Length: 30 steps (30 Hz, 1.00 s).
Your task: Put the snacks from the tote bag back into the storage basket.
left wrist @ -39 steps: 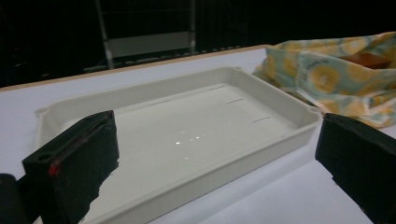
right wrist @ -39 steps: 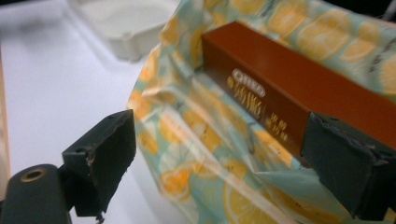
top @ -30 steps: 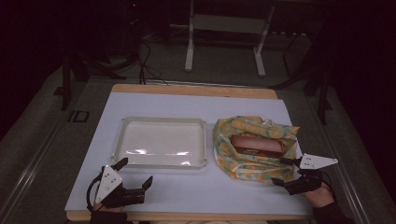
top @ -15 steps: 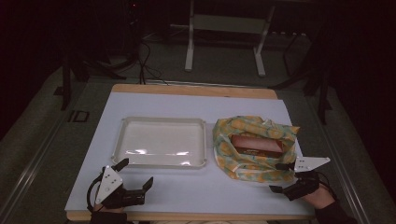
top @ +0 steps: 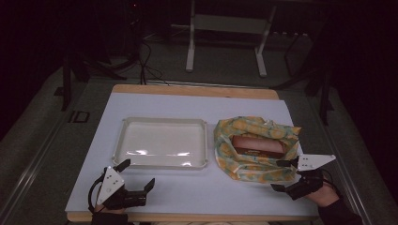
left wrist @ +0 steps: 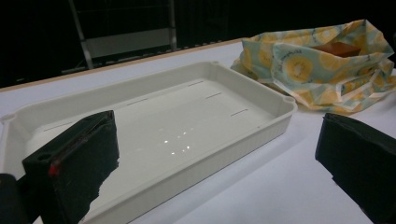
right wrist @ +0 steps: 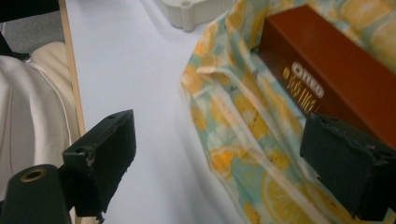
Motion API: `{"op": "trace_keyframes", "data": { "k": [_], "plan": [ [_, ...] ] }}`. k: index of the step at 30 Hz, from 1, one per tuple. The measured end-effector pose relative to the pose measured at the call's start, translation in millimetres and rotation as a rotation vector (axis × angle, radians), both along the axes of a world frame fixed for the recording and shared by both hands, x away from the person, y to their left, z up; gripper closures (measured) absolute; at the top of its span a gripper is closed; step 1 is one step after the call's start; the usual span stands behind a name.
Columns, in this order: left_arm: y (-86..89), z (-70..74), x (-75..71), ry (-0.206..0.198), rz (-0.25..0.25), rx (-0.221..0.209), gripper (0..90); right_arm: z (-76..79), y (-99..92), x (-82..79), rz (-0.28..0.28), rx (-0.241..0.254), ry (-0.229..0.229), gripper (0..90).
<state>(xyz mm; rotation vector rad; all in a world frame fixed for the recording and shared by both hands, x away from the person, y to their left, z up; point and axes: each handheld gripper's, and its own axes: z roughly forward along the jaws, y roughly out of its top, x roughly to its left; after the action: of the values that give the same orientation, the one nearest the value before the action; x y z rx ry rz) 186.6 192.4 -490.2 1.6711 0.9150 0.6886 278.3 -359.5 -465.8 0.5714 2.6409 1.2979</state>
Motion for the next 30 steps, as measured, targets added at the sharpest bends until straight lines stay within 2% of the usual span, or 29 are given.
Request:
{"op": "trace_keyframes", "data": {
  "k": [5, 15, 30],
  "plan": [
    [0.1, -0.1, 0.1, 0.002, -0.002, 0.003, 0.0, 11.5, 2.2, 3.6, 0.011, 0.019, -0.026, 10.7],
    [0.4, -0.2, 0.2, 0.001, -0.007, 0.001, 0.0, 32.9, 10.6, 12.3, 0.034, 0.022, -0.085, 10.8],
    [1.2, -0.2, 0.3, 0.004, -0.009, 0.002, 0.0, 55.9, 11.2, 30.2, 0.019, 0.034, -0.137, 10.7]
  ]
}}
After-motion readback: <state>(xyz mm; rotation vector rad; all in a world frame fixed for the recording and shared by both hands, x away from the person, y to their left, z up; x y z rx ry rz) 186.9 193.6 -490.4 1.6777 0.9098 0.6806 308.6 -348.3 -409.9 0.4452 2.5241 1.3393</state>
